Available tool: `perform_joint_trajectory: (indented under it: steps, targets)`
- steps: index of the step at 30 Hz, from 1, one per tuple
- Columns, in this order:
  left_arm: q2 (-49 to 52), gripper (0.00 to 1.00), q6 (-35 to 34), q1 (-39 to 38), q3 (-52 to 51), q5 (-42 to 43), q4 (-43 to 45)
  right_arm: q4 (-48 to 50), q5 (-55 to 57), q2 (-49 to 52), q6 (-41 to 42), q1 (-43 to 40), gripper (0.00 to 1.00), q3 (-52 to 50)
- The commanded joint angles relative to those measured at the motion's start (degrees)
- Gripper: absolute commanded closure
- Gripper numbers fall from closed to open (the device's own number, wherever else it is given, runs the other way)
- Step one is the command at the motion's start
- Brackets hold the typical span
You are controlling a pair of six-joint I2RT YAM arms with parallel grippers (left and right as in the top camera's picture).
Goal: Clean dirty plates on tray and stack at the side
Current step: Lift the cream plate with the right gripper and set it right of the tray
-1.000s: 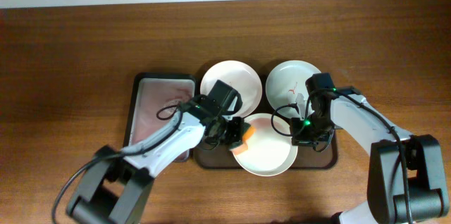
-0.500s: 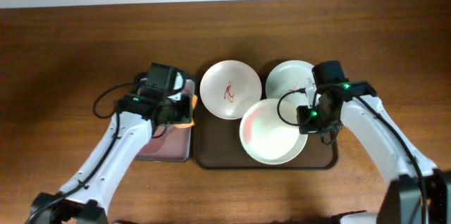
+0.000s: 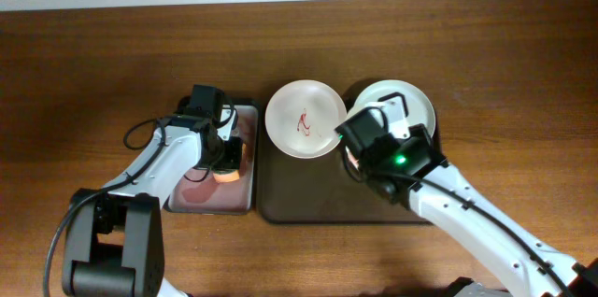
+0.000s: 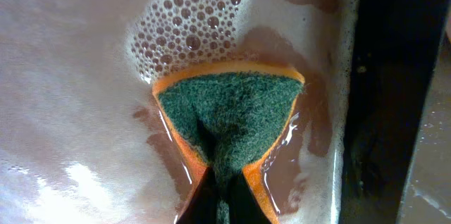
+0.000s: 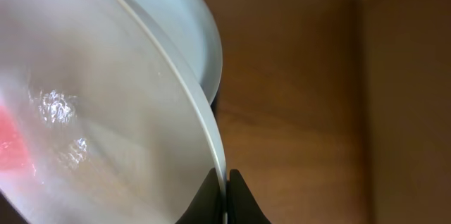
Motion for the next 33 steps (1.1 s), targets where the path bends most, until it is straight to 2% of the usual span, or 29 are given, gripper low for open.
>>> perform_joint_trajectory:
  steps: [1, 2, 5, 18, 19, 20, 22, 24, 29, 30, 31, 32, 33]
  targets:
    - [0.4, 0.63, 1.4, 0.1, -0.2, -3.9, 0.2, 1.4, 16.6, -1.0, 1.6, 5.3, 0.96, 0.9]
    - [0.4, 0.55, 1.4, 0.1, -0.2, -4.0, 0.2, 2.0, 17.3, -1.0, 1.6, 6.4, 0.96, 0.9]
    - [0.4, 0.45, 1.4, 0.1, -0.2, -4.0, 0.3, 2.6, 17.4, -1.0, 1.6, 7.6, 0.96, 0.9]
    - [2.1, 0.44, 1.2, 0.1, -0.9, -1.8, 6.0, 3.1, 17.4, -1.0, 1.6, 7.4, 0.96, 1.0]
    - [3.5, 0.46, 1.2, 0.1, -0.9, -0.8, 6.2, 3.1, 17.4, -1.0, 1.6, 7.4, 0.96, 1.0]
    - [4.1, 0.53, 1.2, 0.1, -0.9, -0.4, 6.5, 3.1, 17.4, -1.0, 1.6, 7.4, 0.96, 1.0]
    - [4.7, 0.79, 1.2, 0.1, -0.9, -0.5, 7.0, 3.1, 17.1, -1.0, 1.6, 7.4, 0.96, 1.1]
    - [4.7, 1.00, 1.2, 0.1, -0.9, -0.5, 8.0, 3.1, 17.1, -1.0, 2.3, 7.4, 0.96, 1.2]
    - [3.1, 1.00, 1.2, 0.1, 0.6, -0.5, 7.5, 3.0, 9.8, -1.5, 5.9, 3.3, 0.96, 1.2]
    - [2.4, 0.80, 1.2, 0.1, 1.0, -0.5, 6.9, 3.0, 7.1, -1.9, 5.9, 1.3, 0.96, 1.2]
    - [1.7, 0.54, 1.2, 0.1, 1.1, -0.5, 6.4, 3.0, 4.6, -2.4, 5.9, -0.9, 0.96, 1.3]
    - [1.3, 0.48, 1.2, 0.1, 1.1, -0.5, 5.5, 3.0, 2.1, -3.0, 5.9, -3.0, 0.96, 1.4]
    - [1.3, 0.47, 1.2, 0.0, 1.1, -0.2, 4.0, 3.0, -1.5, -4.0, 5.9, -6.6, 0.96, 1.7]
